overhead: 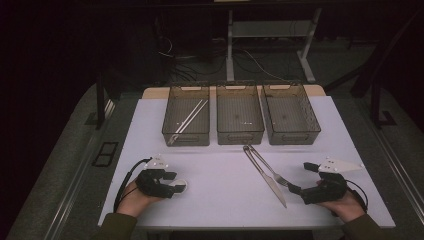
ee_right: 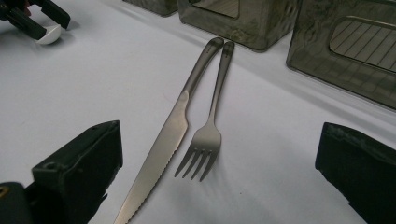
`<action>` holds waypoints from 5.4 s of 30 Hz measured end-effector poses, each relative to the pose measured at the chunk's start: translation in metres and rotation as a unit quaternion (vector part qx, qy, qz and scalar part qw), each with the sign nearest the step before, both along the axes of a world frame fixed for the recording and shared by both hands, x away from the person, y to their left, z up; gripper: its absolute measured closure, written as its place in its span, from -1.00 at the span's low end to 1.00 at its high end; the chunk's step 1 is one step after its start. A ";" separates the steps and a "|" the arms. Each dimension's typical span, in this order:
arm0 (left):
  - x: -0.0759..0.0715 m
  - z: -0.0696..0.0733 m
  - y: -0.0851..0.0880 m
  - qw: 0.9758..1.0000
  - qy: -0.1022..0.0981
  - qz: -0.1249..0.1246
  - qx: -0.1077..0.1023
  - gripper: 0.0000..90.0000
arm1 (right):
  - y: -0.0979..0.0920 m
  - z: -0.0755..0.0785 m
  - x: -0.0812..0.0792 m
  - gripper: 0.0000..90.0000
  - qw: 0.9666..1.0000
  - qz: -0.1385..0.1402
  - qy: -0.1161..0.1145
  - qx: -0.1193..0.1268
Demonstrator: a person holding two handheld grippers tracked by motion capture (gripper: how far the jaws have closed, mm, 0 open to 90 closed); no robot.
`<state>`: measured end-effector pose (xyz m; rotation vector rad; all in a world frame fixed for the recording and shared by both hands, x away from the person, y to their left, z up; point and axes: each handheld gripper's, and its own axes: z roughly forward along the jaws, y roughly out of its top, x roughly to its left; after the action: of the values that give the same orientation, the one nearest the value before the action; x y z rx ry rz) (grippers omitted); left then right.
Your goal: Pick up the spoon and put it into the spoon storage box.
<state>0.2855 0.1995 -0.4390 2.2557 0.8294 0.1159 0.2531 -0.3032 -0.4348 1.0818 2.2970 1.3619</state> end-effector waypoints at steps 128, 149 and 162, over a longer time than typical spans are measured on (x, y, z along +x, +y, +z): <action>0.098 0.106 -0.110 0.984 -0.145 -0.022 -0.100 0.79 | -0.004 0.001 0.000 -0.98 1.000 -0.011 0.000 0.014; 0.158 0.118 -0.169 0.983 -0.158 -0.034 -0.087 0.79 | -0.005 0.002 -0.001 -0.98 1.000 -0.009 0.000 0.020; 0.184 0.088 -0.188 0.987 -0.144 -0.027 -0.061 0.79 | -0.005 0.003 -0.002 -0.98 1.000 -0.007 0.001 0.027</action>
<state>0.4691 0.0113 -0.3513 2.0810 0.6034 0.3469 0.2512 -0.3085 -0.4314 1.1142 2.2611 1.4269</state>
